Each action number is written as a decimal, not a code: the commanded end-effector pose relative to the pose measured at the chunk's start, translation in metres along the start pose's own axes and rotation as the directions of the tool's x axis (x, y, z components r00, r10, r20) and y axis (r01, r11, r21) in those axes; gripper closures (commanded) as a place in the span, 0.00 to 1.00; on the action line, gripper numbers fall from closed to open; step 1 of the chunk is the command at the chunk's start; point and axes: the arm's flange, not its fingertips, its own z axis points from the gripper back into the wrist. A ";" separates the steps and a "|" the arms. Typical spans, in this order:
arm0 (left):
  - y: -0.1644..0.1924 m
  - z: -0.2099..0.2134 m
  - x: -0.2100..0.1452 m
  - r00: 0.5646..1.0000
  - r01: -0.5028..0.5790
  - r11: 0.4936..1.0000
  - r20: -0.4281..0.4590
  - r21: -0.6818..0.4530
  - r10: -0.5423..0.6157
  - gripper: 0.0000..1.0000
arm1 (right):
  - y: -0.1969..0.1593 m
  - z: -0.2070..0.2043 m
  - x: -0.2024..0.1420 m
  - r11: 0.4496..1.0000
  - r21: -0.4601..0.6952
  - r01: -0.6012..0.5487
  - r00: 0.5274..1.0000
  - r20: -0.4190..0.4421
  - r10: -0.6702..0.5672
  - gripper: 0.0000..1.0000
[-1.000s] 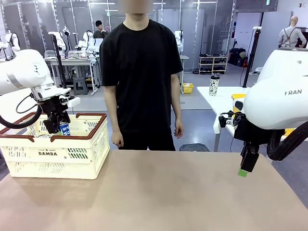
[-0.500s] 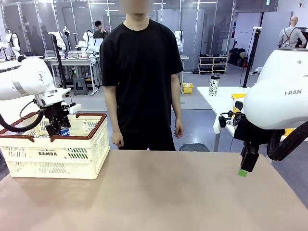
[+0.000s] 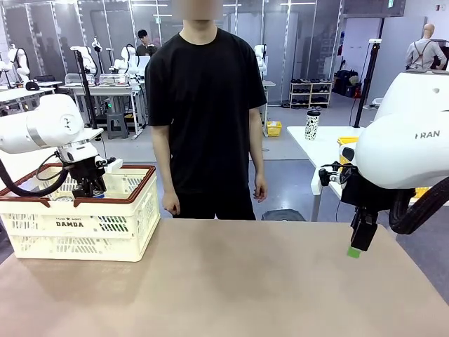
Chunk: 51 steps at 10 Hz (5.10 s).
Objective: Place the drinks into the Shopping basket.
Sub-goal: Pick up one drink and place it into the Shopping basket.
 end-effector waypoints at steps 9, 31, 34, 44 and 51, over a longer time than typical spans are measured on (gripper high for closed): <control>0.016 -0.021 0.005 1.000 -0.020 0.998 -0.013 0.064 0.020 0.40 | 0.000 0.001 -0.001 1.000 -0.004 0.002 1.000 -0.010 -0.002 0.00; -0.025 0.000 0.019 0.998 0.060 0.994 -0.039 0.091 -0.057 0.00 | 0.000 0.001 -0.001 1.000 -0.004 0.002 1.000 -0.010 -0.002 0.00; -0.034 0.017 0.026 0.997 0.062 0.996 -0.059 0.070 -0.058 0.00 | 0.000 0.001 -0.001 1.000 -0.004 0.002 1.000 -0.010 -0.002 0.00; -0.040 0.077 0.035 0.995 0.072 0.984 -0.077 0.164 -0.060 0.00 | 0.000 0.001 -0.001 1.000 -0.004 0.002 1.000 -0.010 -0.002 0.00; -0.040 0.077 0.035 0.995 0.072 0.984 -0.077 0.164 -0.060 0.00 | 0.000 0.001 -0.001 1.000 -0.004 0.002 1.000 -0.010 -0.002 0.00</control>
